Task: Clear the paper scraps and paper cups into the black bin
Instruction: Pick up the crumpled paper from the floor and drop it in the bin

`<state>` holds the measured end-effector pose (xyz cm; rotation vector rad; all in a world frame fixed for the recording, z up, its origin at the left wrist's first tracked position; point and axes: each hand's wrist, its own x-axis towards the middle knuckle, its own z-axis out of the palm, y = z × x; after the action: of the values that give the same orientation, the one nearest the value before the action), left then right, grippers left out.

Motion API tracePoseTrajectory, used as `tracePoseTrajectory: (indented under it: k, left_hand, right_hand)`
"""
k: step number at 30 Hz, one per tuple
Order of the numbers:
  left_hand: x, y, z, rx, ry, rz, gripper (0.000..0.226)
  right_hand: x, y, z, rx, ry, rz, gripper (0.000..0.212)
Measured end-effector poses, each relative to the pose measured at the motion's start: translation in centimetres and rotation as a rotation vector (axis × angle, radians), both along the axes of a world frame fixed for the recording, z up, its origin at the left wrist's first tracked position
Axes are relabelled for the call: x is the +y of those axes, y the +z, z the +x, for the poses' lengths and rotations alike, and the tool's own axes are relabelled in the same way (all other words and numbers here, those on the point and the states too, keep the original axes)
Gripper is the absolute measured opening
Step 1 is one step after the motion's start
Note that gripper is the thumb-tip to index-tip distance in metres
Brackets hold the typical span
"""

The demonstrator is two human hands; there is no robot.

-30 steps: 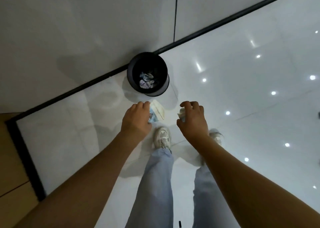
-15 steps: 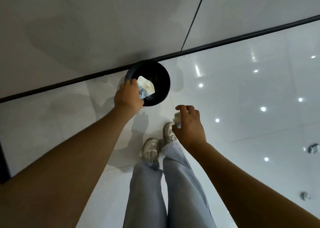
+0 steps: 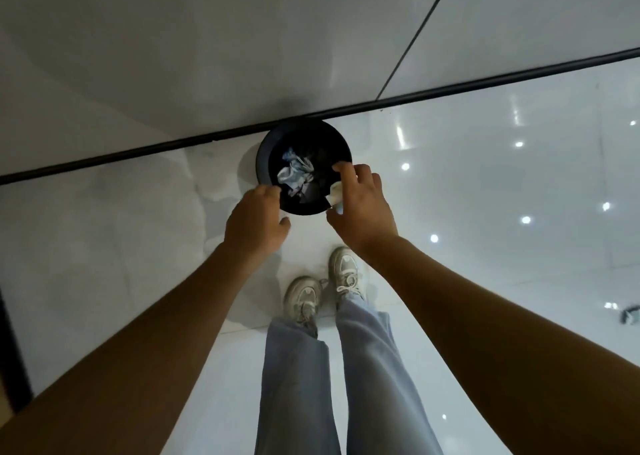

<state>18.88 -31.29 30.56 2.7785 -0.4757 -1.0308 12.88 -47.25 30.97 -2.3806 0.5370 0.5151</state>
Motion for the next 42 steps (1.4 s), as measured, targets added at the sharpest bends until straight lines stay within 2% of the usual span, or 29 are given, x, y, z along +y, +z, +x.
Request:
tracePoseTrajectory:
  k: [4,7,12,19,25,29,42]
  left_hand:
    - [1.6,1.2,-1.1,-0.047,-0.166,0.055,0.052]
    - [2.7,1.7,-1.6,-0.056,-0.217,0.083,0.053]
    - [3.1,3.5,-2.7,-0.057,-0.269,0.108,0.052]
    - [-0.2,8.5,-6.0,-0.011,-0.411,0.097,0.046]
    - [-5.4,10.8,-12.0,-0.011,-0.646,0.065,0.038]
    - [-9.2,11.3,-16.6,0.003,-0.778,0.067,0.038]
    - [-26.1,11.0,-34.8,0.071,-0.977,0.1,0.038]
  right_hand:
    - [2.1,-0.9,3.6,0.005,-0.022,0.004,0.08]
    - [3.0,-1.0,4.5,0.055,-0.05,-0.035,0.088]
    - [3.5,1.0,1.1,0.056,-0.045,-0.032,0.071]
    - [2.6,6.2,-9.3,0.153,-0.131,-0.086,0.055]
    - [0.1,8.8,-18.9,0.214,-0.361,-0.096,0.051]
    - [-2.4,9.3,-25.3,0.253,-0.493,-0.117,0.05]
    - [-15.4,9.2,-46.5,0.287,-0.827,-0.029,0.055]
